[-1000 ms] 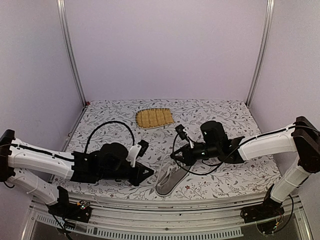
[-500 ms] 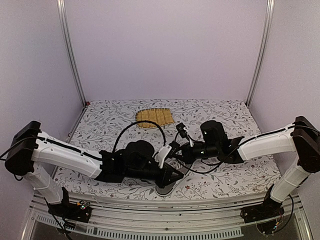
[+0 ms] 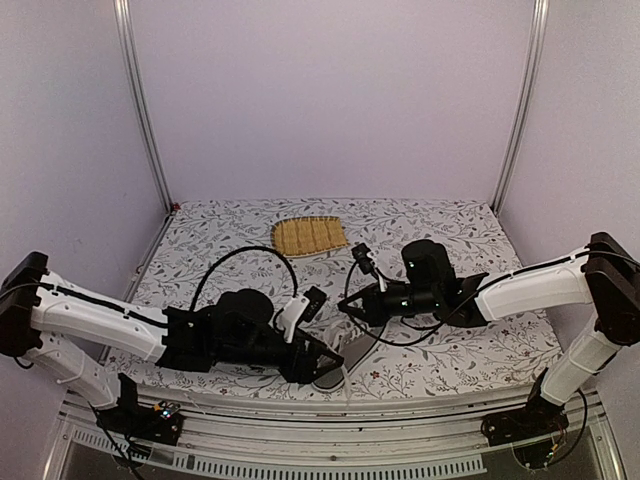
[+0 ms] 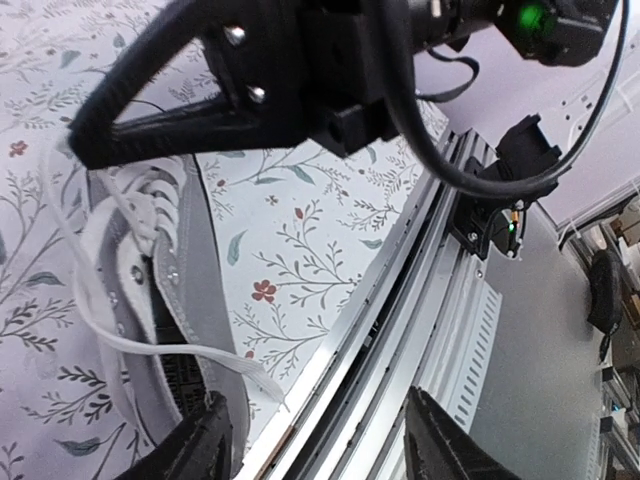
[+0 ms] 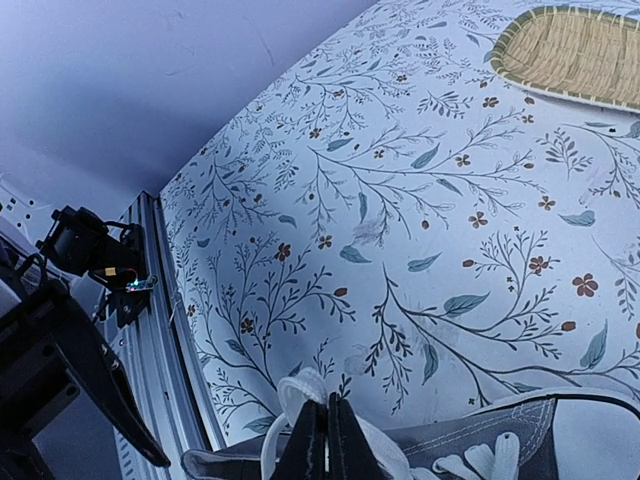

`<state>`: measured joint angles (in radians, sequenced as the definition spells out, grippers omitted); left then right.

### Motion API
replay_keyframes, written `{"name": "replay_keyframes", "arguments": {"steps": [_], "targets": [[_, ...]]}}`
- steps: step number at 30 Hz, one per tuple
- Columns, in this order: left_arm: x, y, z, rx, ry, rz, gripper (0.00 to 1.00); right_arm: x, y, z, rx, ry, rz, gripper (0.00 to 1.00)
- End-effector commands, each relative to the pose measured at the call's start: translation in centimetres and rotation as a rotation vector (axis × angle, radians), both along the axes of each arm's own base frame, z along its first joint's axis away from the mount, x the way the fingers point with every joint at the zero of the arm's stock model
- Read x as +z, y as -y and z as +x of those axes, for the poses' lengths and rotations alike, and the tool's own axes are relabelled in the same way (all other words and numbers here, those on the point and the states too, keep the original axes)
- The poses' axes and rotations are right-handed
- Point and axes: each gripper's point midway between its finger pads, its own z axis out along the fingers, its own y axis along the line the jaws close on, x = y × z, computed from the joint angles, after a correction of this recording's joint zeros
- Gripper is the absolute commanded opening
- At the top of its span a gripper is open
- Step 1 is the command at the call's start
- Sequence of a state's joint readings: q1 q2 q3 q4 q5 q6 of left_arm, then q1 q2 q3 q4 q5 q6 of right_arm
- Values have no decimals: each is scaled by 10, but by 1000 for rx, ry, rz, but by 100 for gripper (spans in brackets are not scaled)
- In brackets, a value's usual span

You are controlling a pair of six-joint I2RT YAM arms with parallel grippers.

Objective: Tie the shoes

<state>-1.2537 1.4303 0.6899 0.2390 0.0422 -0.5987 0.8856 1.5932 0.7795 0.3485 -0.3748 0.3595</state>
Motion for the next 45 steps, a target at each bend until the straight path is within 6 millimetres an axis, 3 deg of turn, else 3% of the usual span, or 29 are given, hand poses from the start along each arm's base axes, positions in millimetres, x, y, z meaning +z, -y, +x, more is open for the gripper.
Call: {"name": "replay_keyframes", "arguments": {"steps": [1, 5, 10, 23, 31, 38, 39, 41, 42, 45], "targets": [[8, -25, 35, 150, 43, 5, 60, 10, -9, -7, 57, 24, 58, 2], [17, -26, 64, 201, 61, -34, 63, 11, -11, -16, 107, 14, 75, 2], [13, -16, 84, 208, 84, -24, 63, 12, -10, -20, 117, 15, 79, 2], [8, 21, 91, 118, 74, -66, 54, 9, -5, -15, 71, 7, 65, 2], [0, 27, 96, 121, 75, -52, 31, 6, -3, -15, 61, -1, 60, 2], [-12, 23, 102, 161, 70, -26, 0, 10, -1, -15, 54, 5, 62, 2], [-13, 22, 103, 169, 69, -22, 0, 10, 0, -16, 50, 4, 59, 5], [-13, 20, 104, 178, 70, -24, 0, 8, 4, -16, 37, 0, 42, 16], [-13, 20, 103, 178, 72, -23, 0, 7, 6, -16, 30, 0, 29, 27], [-13, 18, 103, 182, 74, -26, 0, 3, 13, -23, 3, 6, -9, 42]]}}
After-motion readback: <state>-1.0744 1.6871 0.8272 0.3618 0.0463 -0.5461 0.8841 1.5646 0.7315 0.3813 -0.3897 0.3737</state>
